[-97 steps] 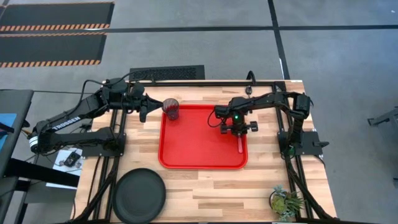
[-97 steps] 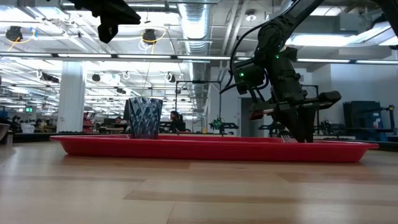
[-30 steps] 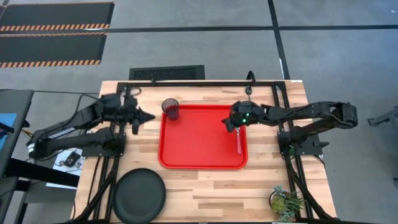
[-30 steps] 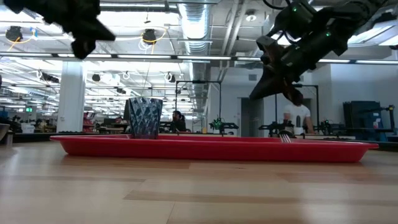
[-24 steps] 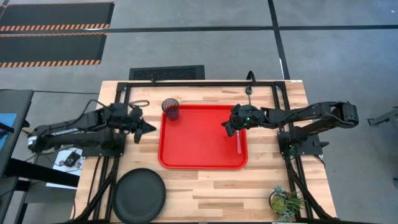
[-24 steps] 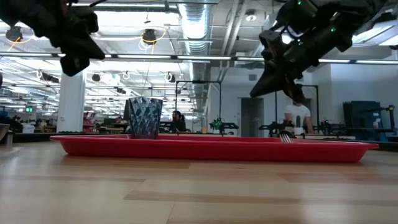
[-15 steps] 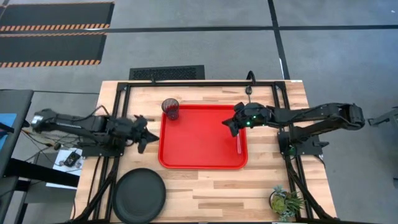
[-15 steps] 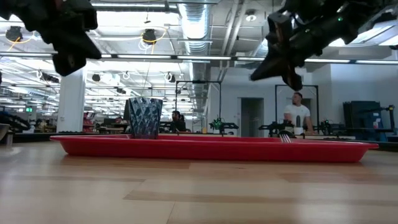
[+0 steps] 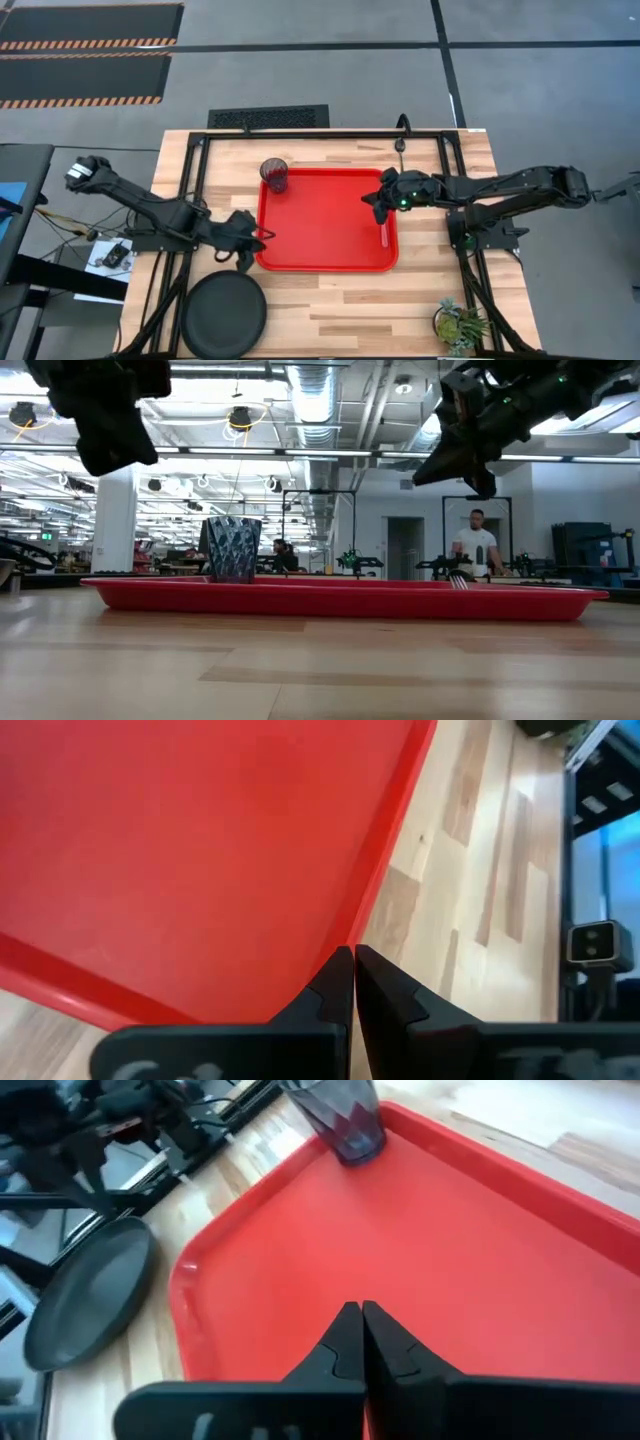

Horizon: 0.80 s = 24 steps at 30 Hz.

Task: Pick and place plate/cup/fork/spoon on tray
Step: Adjust the red tray

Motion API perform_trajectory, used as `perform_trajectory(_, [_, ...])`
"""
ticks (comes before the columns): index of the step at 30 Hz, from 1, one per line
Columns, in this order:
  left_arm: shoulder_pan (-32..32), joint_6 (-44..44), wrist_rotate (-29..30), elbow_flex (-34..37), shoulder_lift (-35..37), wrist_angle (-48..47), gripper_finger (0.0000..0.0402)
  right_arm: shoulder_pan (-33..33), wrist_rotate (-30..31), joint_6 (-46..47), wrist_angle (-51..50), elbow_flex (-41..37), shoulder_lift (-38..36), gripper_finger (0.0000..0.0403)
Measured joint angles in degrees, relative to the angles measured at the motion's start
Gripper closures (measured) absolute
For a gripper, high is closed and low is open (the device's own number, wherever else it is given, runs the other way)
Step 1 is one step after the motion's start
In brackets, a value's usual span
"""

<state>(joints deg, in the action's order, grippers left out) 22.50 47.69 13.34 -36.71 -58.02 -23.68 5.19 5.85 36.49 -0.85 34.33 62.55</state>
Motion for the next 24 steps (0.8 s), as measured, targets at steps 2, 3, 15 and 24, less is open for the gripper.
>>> perform_trajectory(2, [0.0, -0.6, 0.0, -1.2, -2.8, 0.5, 0.0401, -0.7, 1.8, 1.1, -1.1, 0.0, 0.1, 0.0398])
perform_trajectory(3, [0.0, -0.7, 0.0, -1.8, -4.5, 1.1, 0.0401, -1.0, 2.9, 1.7, -2.2, 0.0, 0.1, 0.0397])
perform_trajectory(15, [0.4, 2.6, 1.8, -9.4, -24.9, 0.2, 0.0401, -1.5, 4.5, -1.0, -5.5, 0.0, 0.0, 0.0397])
perform_trajectory(24, [2.0, 9.5, 0.6, -9.4, -33.2, 0.0, 0.0401, -1.4, 4.1, -3.0, -5.5, 0.0, 0.0, 0.0397])
